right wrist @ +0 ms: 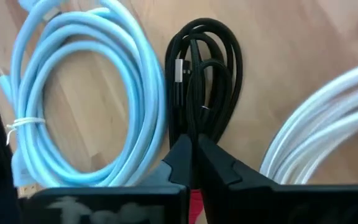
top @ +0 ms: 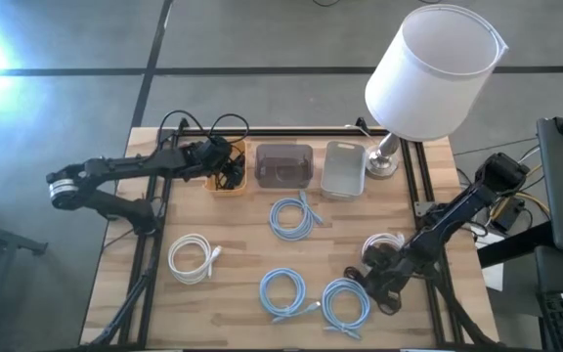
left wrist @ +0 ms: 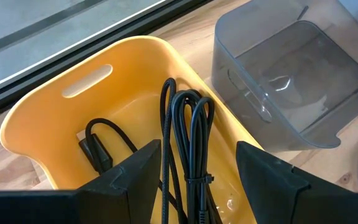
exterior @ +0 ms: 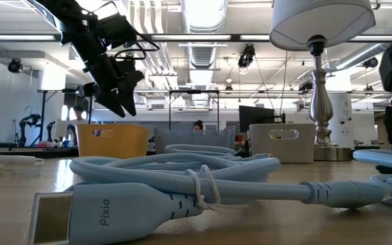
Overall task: Pick & Place USB Port
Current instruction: Put the black charger cable into the orange bin
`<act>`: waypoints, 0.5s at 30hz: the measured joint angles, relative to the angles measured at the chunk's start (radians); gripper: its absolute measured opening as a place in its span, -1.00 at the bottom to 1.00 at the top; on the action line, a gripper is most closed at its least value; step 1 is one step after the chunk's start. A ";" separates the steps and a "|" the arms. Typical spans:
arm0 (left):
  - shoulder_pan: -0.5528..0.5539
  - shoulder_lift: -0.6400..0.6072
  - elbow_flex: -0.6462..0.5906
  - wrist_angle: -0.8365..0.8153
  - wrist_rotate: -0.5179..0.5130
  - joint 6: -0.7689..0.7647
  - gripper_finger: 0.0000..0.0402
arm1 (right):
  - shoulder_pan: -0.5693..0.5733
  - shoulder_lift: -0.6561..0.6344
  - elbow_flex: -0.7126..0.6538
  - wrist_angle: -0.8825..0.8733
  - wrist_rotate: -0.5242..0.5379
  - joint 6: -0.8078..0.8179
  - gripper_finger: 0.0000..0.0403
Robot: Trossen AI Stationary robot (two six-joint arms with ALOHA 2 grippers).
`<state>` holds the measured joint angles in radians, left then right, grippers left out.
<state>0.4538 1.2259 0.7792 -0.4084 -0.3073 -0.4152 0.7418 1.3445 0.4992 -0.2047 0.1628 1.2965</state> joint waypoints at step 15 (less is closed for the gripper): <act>0.000 0.000 0.000 0.001 0.000 0.001 0.05 | -0.261 -0.012 0.109 0.043 0.448 -0.363 -0.96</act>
<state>0.4541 1.2259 0.7793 -0.4071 -0.3077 -0.4145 0.4810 1.3323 0.6082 -0.1617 0.6111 0.9333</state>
